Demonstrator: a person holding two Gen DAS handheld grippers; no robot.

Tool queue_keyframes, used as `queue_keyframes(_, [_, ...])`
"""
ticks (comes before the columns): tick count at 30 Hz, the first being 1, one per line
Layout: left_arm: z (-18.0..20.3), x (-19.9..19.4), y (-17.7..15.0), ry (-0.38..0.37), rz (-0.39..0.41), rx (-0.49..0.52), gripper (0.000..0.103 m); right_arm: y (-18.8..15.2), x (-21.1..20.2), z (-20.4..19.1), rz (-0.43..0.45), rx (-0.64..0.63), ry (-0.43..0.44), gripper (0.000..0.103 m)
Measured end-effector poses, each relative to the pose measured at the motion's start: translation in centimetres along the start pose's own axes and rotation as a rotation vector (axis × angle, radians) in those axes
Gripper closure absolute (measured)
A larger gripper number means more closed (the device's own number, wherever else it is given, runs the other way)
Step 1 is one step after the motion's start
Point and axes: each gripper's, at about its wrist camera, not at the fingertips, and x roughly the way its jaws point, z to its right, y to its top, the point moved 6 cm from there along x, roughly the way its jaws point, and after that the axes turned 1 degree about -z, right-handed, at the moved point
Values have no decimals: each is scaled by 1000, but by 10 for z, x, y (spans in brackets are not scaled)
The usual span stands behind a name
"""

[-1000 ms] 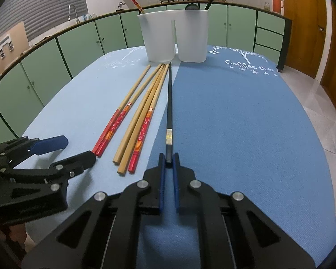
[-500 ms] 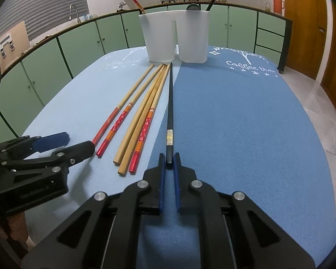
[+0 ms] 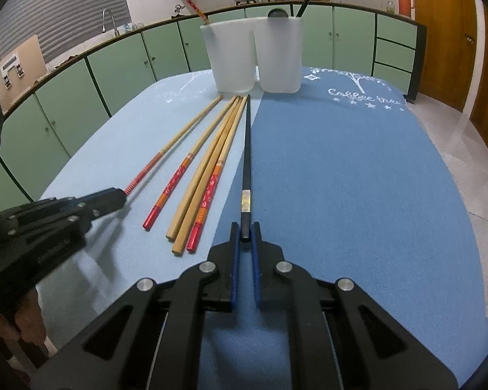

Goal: Organize utensils
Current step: 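Close the left tool on a red chopstick while the right tool holds the black chopstick, then lift the red chopstick with the left tool while the right tool carries the black chopstick to the holder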

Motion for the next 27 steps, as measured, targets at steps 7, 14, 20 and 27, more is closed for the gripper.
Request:
queue_keyframes(7, [-1, -41, 36, 3, 74, 32, 98, 31, -36, 5, 93, -14, 8, 97])
queue_keyframes(14, [-2, -82, 79, -5, 180, 47, 98, 76, -73, 12, 193, 5, 39, 97])
queue_keyframes(20, [-1, -107, 114, -33, 255, 55, 98, 122, -100, 21, 269, 23, 73, 97])
queue_keyframes(27, [5, -108, 144, -59, 280, 81, 98, 165, -107, 28, 256, 33, 100, 97])
